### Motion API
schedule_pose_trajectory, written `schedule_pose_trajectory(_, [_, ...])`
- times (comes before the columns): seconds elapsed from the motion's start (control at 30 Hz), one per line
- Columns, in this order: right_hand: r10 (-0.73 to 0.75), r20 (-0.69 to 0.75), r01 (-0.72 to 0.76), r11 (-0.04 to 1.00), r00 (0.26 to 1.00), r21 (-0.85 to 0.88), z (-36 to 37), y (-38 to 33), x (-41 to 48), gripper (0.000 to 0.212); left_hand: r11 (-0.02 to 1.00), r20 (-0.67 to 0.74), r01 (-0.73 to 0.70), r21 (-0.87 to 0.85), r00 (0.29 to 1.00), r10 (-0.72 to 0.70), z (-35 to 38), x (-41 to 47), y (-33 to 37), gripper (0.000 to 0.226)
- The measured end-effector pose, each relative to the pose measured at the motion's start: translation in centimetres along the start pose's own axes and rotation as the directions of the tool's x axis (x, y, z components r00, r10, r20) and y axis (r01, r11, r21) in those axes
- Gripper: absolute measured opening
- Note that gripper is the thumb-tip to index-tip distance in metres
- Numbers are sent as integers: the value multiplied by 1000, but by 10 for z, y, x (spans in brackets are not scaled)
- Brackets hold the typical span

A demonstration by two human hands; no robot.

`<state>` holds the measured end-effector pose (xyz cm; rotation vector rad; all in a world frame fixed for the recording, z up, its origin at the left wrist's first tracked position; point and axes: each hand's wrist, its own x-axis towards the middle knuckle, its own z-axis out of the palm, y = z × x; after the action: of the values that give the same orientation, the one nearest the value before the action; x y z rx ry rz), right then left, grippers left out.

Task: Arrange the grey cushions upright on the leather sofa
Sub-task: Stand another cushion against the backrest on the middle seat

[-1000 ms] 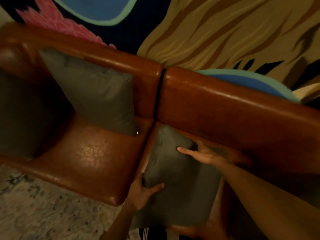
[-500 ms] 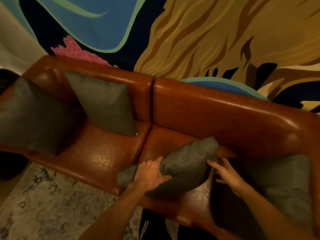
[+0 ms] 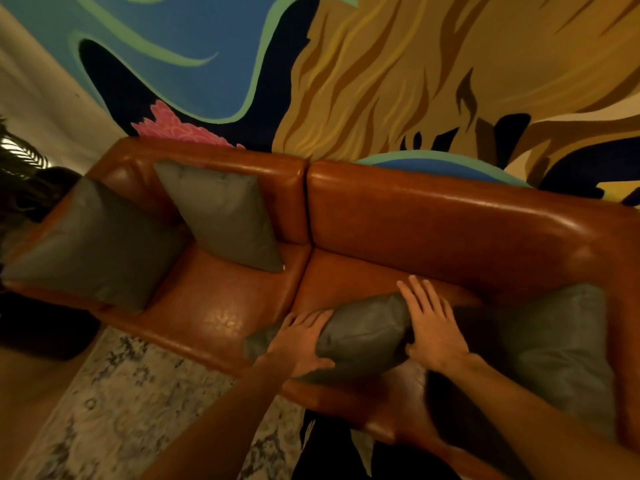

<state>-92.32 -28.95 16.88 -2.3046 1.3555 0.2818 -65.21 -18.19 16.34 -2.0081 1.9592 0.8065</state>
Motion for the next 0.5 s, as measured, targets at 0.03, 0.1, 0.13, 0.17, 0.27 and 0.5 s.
schedule_pose_trajectory(0.03, [-34,48,37,997,998,-63,-4,-4,4,125,1000,27,-7,20,1000,6,-1,-4,-1,114])
schedule_pose_trajectory(0.1, [-58,124,76,986,991,-147,-11,-9,14,119,999,69,-12,44,998,9,-2,-12,-9,123])
schedule_pose_trajectory(0.13, [-58,143,81,983,988,-163,-15,-10,18,116,999,83,-8,44,997,4,-3,-14,-15,127])
schedule_pose_trajectory(0.17, [-50,158,76,984,986,-160,-18,-11,21,111,999,91,5,37,996,-9,-4,-16,-22,129])
schedule_pose_trajectory(0.27, [-1,187,18,996,982,-86,-29,-11,27,104,997,152,82,1,985,-82,-12,-22,-47,131])
schedule_pose_trajectory(0.5, [84,124,-92,994,989,57,-52,-24,43,81,985,175,134,-108,978,-114,-50,3,-90,95])
